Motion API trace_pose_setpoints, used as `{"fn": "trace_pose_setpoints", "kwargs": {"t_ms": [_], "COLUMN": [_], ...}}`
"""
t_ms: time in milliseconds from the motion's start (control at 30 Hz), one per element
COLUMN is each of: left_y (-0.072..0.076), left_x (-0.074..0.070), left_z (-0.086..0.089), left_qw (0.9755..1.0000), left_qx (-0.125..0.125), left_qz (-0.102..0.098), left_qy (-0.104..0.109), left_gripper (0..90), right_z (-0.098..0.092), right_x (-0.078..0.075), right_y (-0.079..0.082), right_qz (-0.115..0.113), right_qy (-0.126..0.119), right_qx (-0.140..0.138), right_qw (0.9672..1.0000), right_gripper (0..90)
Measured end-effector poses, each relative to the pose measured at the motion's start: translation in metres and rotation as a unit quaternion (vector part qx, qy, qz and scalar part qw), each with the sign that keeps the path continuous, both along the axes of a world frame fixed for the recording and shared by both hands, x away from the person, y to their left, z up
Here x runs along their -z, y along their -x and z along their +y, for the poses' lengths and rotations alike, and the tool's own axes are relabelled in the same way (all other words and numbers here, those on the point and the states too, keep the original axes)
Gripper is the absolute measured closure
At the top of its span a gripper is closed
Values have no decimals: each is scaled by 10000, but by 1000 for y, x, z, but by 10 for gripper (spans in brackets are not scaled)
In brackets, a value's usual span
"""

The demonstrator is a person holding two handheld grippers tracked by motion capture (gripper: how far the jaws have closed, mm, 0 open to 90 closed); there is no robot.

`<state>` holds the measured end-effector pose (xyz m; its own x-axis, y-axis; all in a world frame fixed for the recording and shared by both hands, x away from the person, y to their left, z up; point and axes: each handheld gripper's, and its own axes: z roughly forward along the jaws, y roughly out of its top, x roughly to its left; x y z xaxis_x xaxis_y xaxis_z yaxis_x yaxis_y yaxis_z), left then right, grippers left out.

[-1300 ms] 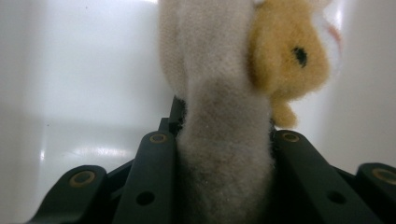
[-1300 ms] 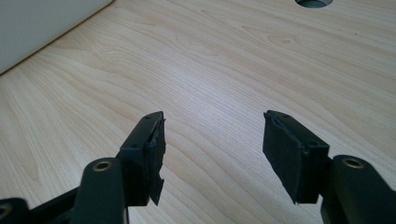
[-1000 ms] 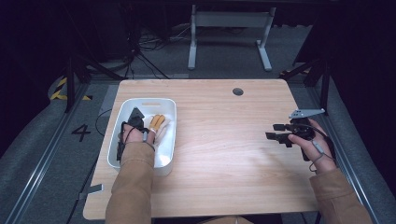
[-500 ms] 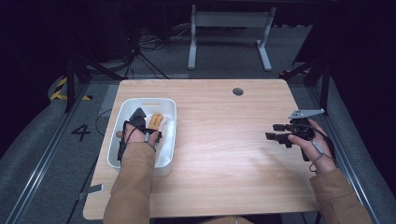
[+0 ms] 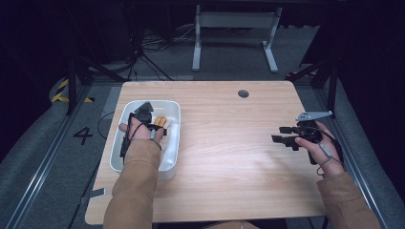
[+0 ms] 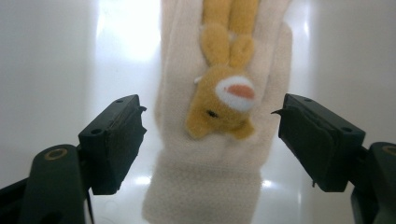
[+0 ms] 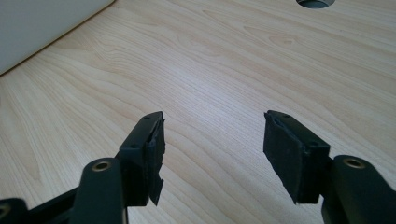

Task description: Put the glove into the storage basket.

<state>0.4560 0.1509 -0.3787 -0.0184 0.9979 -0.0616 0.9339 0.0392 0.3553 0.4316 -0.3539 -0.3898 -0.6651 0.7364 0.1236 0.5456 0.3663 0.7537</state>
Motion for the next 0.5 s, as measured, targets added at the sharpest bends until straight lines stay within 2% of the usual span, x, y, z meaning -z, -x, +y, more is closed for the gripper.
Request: {"fn": "trace_pose_setpoints", "kwargs": {"t_ms": [133,300,367,500], "left_y": [1,6,10,17], "left_x": [-15,-35,-43,-58], "left_z": [1,-2,-5,-13], "left_qw": [9999,9989,9981,9950], "left_qx": [123,377,505,860], "left_qz": [-62,-247,-343,-510], "left_qy": [-42,-139,-88,83], "left_gripper": [227,221,213,215], "right_z": [-1,-1,-1,0], "right_x": [0,0,0,0], "right_y": [0,0,-1,-1], "right_qz": [-1,22,18,24], "right_qy": [-22,-10,0,23], "right_qx": [26,23,5,1], "right_qw": [10000,10000,10000,10000], "right_gripper": [392,392,391,388]}}
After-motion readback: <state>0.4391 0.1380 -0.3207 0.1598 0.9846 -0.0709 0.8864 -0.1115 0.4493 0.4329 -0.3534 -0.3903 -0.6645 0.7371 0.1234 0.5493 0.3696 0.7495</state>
